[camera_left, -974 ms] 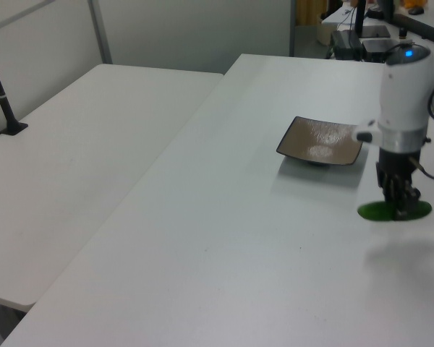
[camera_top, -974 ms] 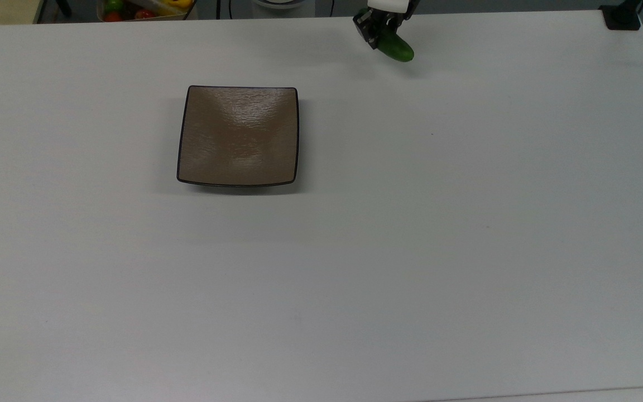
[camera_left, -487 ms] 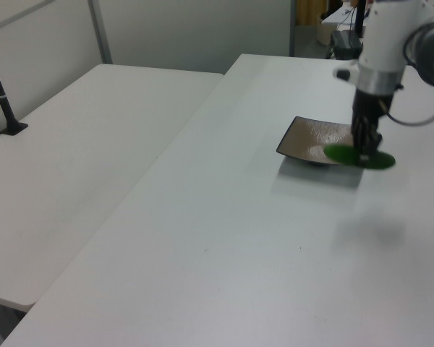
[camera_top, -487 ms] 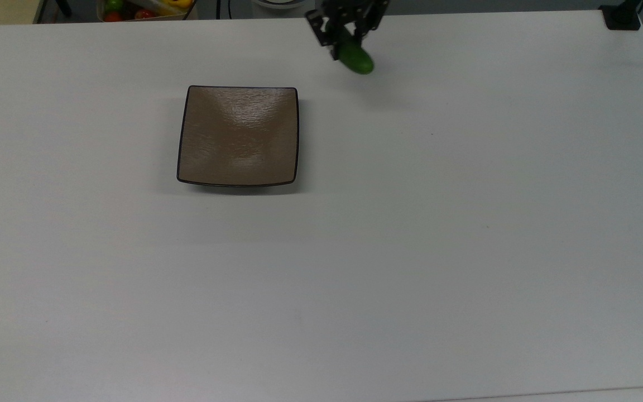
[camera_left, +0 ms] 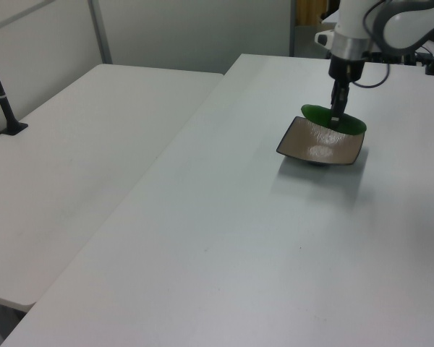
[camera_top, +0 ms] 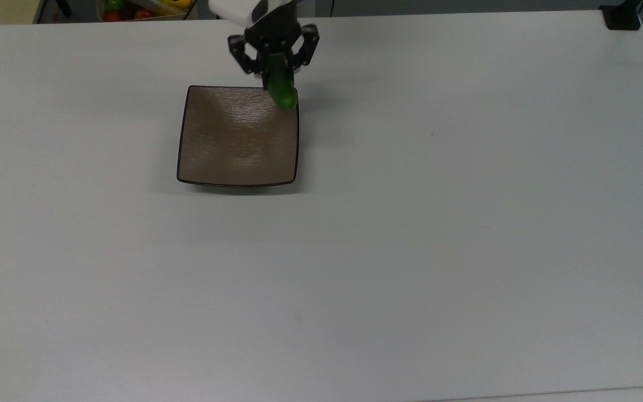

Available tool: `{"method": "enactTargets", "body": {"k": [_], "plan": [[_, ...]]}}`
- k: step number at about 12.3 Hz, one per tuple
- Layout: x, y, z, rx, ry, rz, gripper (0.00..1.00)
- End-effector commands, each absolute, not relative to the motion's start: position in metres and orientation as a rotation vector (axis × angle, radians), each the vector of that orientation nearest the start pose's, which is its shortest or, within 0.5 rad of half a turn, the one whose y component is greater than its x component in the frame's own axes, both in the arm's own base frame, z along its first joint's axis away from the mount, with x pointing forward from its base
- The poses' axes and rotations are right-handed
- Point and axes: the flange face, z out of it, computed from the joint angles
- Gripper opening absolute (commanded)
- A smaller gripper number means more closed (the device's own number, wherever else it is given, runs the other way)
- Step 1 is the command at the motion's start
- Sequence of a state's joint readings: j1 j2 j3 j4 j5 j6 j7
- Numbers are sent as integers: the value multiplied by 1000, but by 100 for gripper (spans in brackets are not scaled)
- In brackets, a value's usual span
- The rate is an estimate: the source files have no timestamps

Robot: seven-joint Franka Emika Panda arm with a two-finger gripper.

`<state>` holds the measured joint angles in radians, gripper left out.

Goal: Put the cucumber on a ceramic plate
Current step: 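Carry the held cucumber over the brown square plate and lower it, then open the gripper to release the cucumber onto the plate and rise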

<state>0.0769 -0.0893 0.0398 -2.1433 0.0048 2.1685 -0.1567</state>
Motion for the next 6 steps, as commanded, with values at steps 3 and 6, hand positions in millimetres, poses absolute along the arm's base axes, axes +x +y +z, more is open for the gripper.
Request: {"method": "enactTargets", "body": {"k": [3, 6], "plan": [[571, 45, 383, -3156, -419, -115, 32], [575, 43, 360, -3163, -424, -81, 47]]}}
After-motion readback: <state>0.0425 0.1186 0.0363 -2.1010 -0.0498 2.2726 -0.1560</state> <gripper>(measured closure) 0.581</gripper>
